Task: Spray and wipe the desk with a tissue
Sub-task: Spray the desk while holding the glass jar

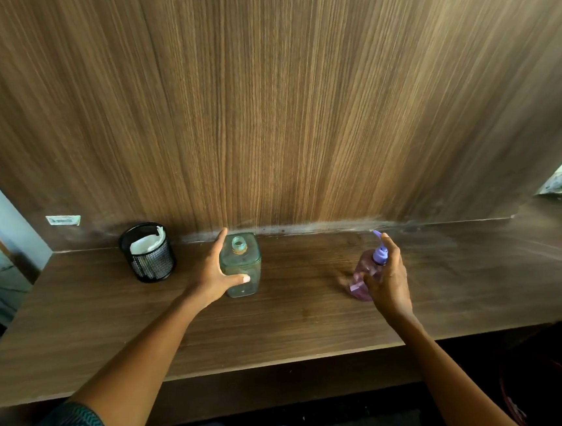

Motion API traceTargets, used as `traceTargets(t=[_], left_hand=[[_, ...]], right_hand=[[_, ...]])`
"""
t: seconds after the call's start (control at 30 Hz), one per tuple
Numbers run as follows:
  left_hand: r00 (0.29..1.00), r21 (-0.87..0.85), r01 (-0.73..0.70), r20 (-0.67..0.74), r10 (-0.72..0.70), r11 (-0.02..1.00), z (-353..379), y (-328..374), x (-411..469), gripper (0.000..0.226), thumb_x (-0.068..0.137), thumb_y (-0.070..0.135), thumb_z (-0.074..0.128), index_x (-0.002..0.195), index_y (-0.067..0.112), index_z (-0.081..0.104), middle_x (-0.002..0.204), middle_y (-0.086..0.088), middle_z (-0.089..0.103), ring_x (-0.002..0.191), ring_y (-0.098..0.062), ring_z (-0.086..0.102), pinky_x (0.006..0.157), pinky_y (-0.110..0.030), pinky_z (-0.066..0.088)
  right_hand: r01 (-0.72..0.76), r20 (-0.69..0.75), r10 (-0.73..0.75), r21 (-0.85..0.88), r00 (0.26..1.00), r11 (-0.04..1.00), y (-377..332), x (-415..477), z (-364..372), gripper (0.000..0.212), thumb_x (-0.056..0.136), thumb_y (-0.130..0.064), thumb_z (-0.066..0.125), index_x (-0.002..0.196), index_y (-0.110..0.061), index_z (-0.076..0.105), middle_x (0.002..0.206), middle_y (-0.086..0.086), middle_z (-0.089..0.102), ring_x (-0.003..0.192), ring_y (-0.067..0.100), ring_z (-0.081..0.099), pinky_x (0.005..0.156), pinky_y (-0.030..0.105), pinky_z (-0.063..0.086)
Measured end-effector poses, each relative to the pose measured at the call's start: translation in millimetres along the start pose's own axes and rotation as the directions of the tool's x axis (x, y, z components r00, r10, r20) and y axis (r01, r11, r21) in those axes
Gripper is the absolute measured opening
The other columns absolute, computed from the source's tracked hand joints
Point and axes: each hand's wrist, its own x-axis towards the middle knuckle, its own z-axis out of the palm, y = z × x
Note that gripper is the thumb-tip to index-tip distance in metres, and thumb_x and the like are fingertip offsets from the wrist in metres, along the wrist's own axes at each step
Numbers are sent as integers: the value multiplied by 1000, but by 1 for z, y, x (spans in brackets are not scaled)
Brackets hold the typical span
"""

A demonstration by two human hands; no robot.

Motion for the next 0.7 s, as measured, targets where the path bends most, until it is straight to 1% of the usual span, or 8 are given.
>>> traceTargets(t=[0.07, 0.17, 0.27, 0.4, 0.5, 0.57, 0.63, 0.7], left_hand=[[1000, 9, 3, -6, -3, 1000, -1, -2, 1, 112, 60, 15, 85, 145, 34, 15, 146, -5, 39, 132, -20, 40, 105, -36, 40], [1000, 25, 13, -1, -13, 1000, -1, -3, 1, 113, 59, 18, 85, 145, 36, 14, 147, -4, 39, 131, -20, 41, 104, -39, 41], [1000, 26, 7, -4, -7, 1000, 0, -2, 0, 112, 60, 18, 85, 145, 35, 14, 148, -3, 37, 132, -19, 39, 106, -37, 39], [1000, 21, -3, -9, 3, 1000, 0, -2, 1, 111, 61, 15, 84, 145, 33, 14, 148, -4, 36, 134, -20, 37, 107, -37, 38], [1000, 24, -1, -4, 1, 1000, 0, -3, 1, 111, 61, 15, 84, 145, 34, 14, 149, -4, 35, 135, -20, 36, 107, -37, 38], [1000, 14, 4, -3, -4, 1000, 0, -3, 1, 112, 61, 15, 84, 145, 35, 14, 148, -4, 36, 134, -20, 37, 107, -39, 39], [1000, 12, 9, 2, -9, 1000, 0, -3, 1, 112, 61, 16, 84, 145, 36, 14, 147, -4, 38, 133, -20, 39, 105, -39, 40], [1000, 13, 9, 5, -9, 1000, -1, -3, 1, 112, 60, 17, 85, 144, 37, 14, 147, -4, 39, 132, -20, 40, 104, -41, 42]], right_hand=[[-20, 3, 20, -16, 1000, 1000, 3, 3, 1, 88, 74, 1, 69, 143, -28, 23, 134, 15, 46, 123, 32, 45, 101, 54, 42], [-28, -3, 28, -19, 1000, 999, 2, 1, 1, 91, 73, 7, 69, 144, -25, 24, 137, 11, 42, 126, 29, 42, 102, 52, 41], [13, -7, -13, -52, 1000, 999, 3, -2, 1, 95, 73, 9, 67, 145, -30, 20, 137, 11, 41, 123, 28, 41, 98, 45, 40], [25, -19, -26, -73, 999, 997, 0, -2, 2, 96, 74, 9, 65, 144, -37, 18, 140, 11, 38, 124, 28, 39, 97, 47, 40], [28, -7, -29, -56, 1000, 998, -7, -5, 0, 102, 74, 8, 67, 137, -52, 15, 138, 10, 39, 120, 23, 40, 99, 51, 42], [-7, 12, 8, -25, 1000, 1000, -11, -5, -2, 101, 72, 0, 73, 136, -53, 15, 137, 10, 39, 119, 20, 39, 99, 49, 41], [-29, 28, 29, 7, 999, 1000, -7, -2, -2, 100, 64, -22, 81, 138, -48, 19, 131, 14, 46, 118, 27, 47, 100, 50, 41], [-37, 57, 37, 6, 998, 999, 14, 7, 1, 105, 56, -39, 83, 136, -53, 16, 120, 18, 54, 110, 33, 55, 98, 51, 45]])
